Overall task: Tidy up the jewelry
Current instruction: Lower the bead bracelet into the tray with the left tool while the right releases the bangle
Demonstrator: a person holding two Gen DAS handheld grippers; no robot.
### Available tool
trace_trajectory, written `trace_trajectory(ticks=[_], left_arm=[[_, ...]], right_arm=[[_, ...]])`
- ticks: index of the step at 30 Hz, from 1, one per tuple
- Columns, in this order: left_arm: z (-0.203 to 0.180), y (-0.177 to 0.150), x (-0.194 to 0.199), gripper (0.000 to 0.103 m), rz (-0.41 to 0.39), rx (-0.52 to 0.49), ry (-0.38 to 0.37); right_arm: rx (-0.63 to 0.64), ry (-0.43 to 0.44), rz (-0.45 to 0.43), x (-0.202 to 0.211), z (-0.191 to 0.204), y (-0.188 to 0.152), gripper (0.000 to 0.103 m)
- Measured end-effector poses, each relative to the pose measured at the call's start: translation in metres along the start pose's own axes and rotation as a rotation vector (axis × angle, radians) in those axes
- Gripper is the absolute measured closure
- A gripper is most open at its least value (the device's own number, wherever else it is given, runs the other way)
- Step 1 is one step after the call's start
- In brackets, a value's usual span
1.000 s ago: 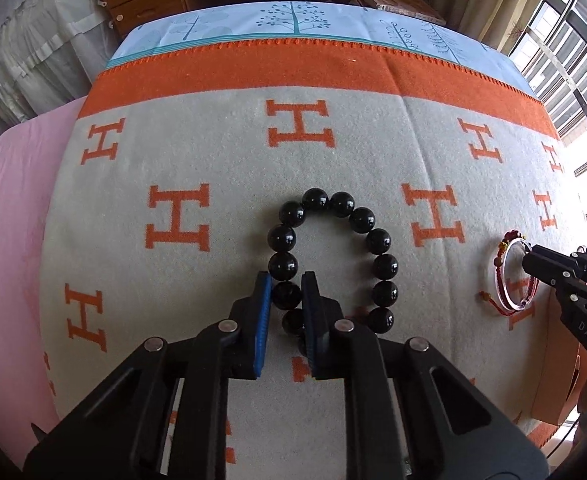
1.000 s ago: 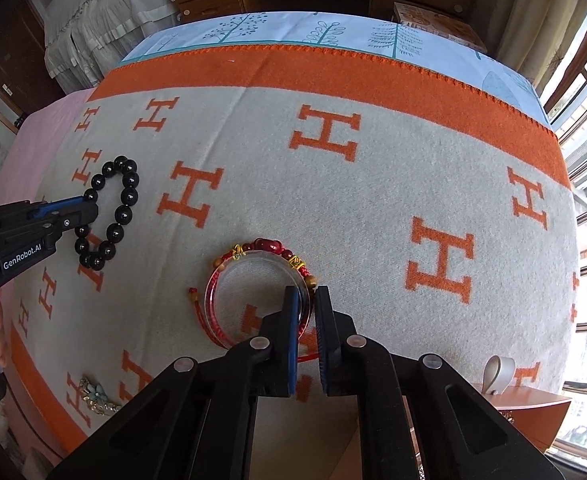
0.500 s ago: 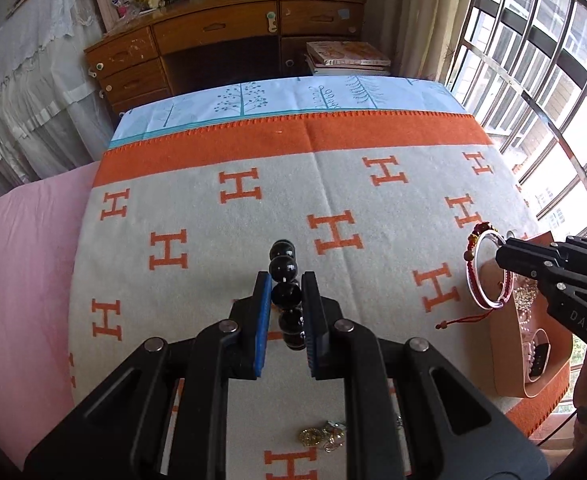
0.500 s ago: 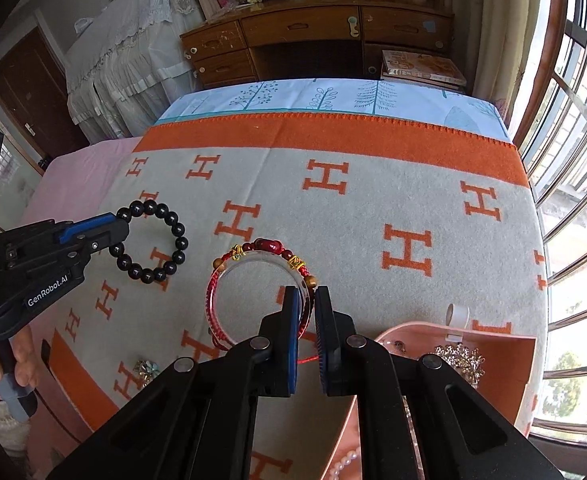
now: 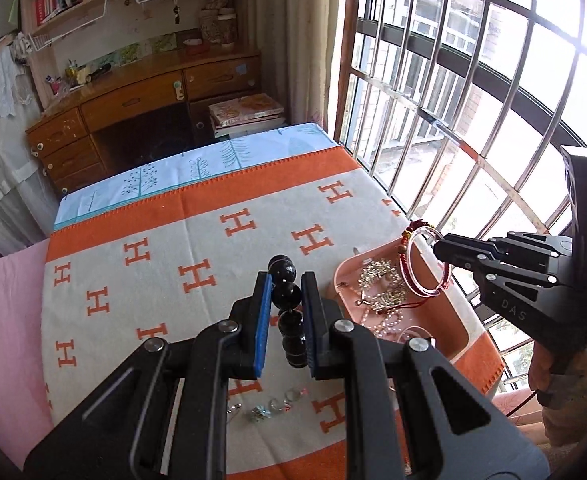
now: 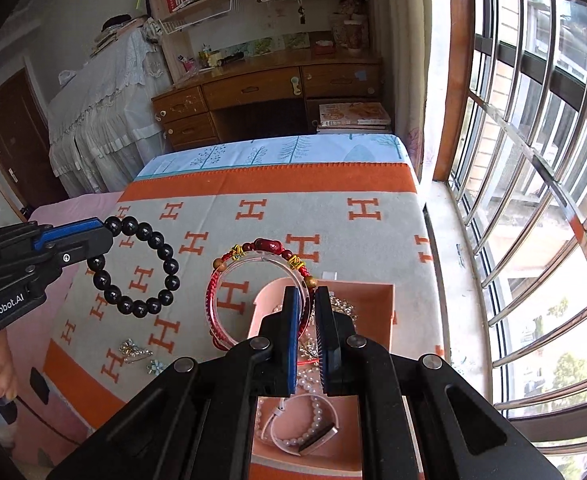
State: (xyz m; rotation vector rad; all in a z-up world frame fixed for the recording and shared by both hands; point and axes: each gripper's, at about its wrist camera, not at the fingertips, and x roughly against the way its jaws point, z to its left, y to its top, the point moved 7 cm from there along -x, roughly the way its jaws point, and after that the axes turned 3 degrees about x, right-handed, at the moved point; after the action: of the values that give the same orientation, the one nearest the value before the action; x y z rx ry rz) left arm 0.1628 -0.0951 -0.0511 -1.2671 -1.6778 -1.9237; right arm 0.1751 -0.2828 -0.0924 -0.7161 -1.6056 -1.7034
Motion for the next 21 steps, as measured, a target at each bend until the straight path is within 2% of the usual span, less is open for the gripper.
trace_trajectory(ticks=[3, 8, 15, 17, 21], left_arm=[[-0.036, 0.001, -0.002, 0.091, 0.008, -0.035, -0.045], [-0.083, -0.004, -0.019, 0.091, 0.051, -0.076, -0.103], [-0.114, -0.032, -0.067, 0.090, 0.165, -0.100, -0.147], [-0.119, -0.046, -0.081, 0.090, 0.194, -0.127, -0.137], [-0.125, -0.064, -0.096, 0.090, 0.203, -0.203, -0.078]], right_arm=[[-0.033, -0.048, -0.024, 0.017, -0.026, -0.012, 0.095], [-0.085, -0.063, -0.014, 0.029, -0.063, -0.043, 0.095], [-0.098, -0.083, 0.016, 0.025, -0.085, -0.081, 0.095], [-0.095, -0.086, 0.021, 0.021, -0.087, -0.086, 0.095], [-0.082, -0.081, 0.031, 0.012, -0.085, -0.091, 0.095]])
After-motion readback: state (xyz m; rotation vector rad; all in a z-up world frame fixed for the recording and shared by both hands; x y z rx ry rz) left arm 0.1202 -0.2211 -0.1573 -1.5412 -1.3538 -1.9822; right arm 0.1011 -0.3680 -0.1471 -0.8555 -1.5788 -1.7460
